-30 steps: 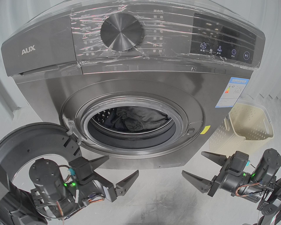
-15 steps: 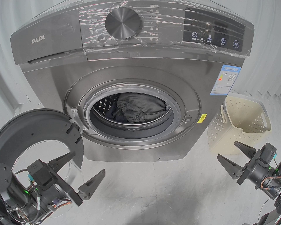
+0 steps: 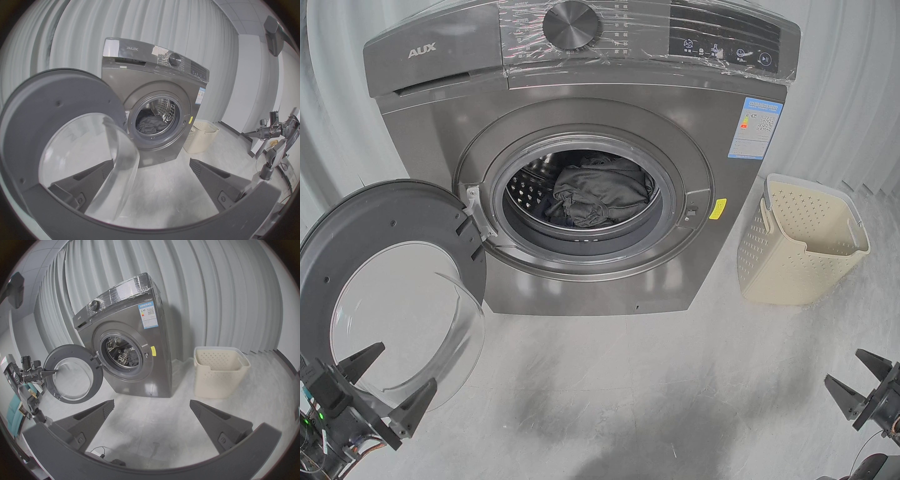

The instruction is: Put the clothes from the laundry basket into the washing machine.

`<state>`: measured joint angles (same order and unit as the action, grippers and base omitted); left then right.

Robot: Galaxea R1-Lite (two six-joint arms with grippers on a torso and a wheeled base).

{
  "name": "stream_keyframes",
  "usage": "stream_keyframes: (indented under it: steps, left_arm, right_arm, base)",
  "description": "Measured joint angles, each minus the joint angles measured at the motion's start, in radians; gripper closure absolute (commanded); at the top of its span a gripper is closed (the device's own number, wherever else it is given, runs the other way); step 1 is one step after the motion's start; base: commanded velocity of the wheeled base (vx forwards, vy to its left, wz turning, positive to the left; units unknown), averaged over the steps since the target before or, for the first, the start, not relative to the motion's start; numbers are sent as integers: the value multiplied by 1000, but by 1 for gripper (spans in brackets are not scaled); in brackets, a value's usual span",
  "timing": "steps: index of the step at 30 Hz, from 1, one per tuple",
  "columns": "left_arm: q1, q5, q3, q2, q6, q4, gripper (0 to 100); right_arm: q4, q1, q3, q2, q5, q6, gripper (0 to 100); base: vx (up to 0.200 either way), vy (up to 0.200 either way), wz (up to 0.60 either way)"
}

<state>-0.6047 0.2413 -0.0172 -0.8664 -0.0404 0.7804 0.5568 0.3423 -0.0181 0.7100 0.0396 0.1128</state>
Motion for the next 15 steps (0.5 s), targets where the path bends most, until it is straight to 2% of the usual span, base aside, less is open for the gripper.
stream_keyframes:
  steps: [2,7,11,15]
  left_arm:
    - [38,-3,0,93,1,-104,0]
    - [146,-8,0,341,4,-372,0]
    - [224,-36,0,510,5,-567,0]
    - [299,-76,0,647,-3,-691,0]
  right_arm:
    - [-115,-43,-5,-103,1,-1,0]
    - [-345,-148,-24,-339,-11,-3,0]
    - [-452,-228,-18,-480,-45,-6,0]
    - [-520,-294,-7,-591,-61,-12,0]
  base:
    - [0,0,0]
    - [0,200,0]
    - [0,200,0]
    - [0,200,0]
